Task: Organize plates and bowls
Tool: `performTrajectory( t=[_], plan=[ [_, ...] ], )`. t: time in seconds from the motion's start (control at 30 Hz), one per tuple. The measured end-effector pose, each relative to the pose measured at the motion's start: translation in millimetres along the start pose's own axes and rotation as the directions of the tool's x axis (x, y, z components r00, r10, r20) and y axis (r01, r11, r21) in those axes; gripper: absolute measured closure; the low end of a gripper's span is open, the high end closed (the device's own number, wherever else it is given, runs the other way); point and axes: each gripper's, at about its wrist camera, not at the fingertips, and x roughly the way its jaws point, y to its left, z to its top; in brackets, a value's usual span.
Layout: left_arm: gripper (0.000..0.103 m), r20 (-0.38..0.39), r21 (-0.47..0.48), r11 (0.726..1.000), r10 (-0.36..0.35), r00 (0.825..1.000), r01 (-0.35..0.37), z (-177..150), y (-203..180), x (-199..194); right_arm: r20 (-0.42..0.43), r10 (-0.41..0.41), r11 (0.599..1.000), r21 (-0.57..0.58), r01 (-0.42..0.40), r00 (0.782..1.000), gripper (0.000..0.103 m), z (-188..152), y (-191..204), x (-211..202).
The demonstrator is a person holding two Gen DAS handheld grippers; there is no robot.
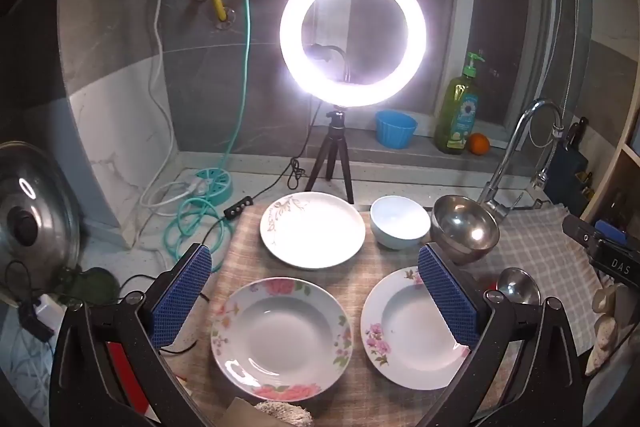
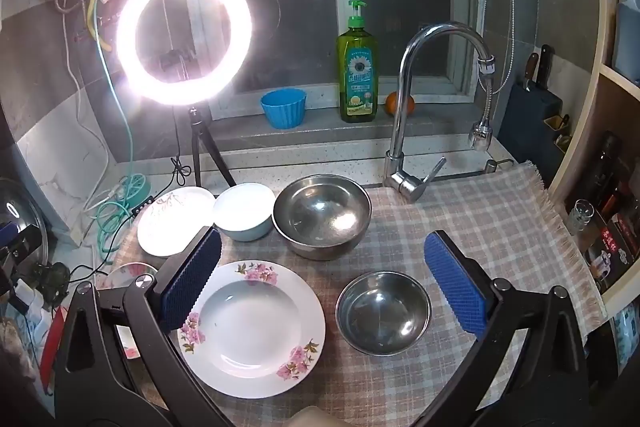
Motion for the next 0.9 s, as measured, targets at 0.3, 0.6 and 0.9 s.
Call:
performTrajectory(
  t=[0.3, 0.6, 0.9],
  plan=[
    [0.001, -0.009, 0.003, 1.000, 0.010, 1.000, -0.010, 0.5, 7.1, 2.6, 0.005, -0.003, 1.000, -0.010, 0.003, 1.000, 0.000, 2.8, 0.8, 1.5],
    [0.001, -0.003, 0.006, 1.000, 0.027, 1.000, -0.027, -0.1, 2.5, 7.2, 0.018, -0.008, 1.000, -0.008, 0.008, 1.000, 0.000, 6.9, 1.0, -1.2],
    [0.001, -0.006, 0.008, 1.000, 0.025, 1.000, -0.025, 2.2, 1.2, 9.5, 0.024, -0.013, 1.000, -0.008, 0.013, 1.000, 0.000, 9.5, 2.1, 0.7]
  ],
)
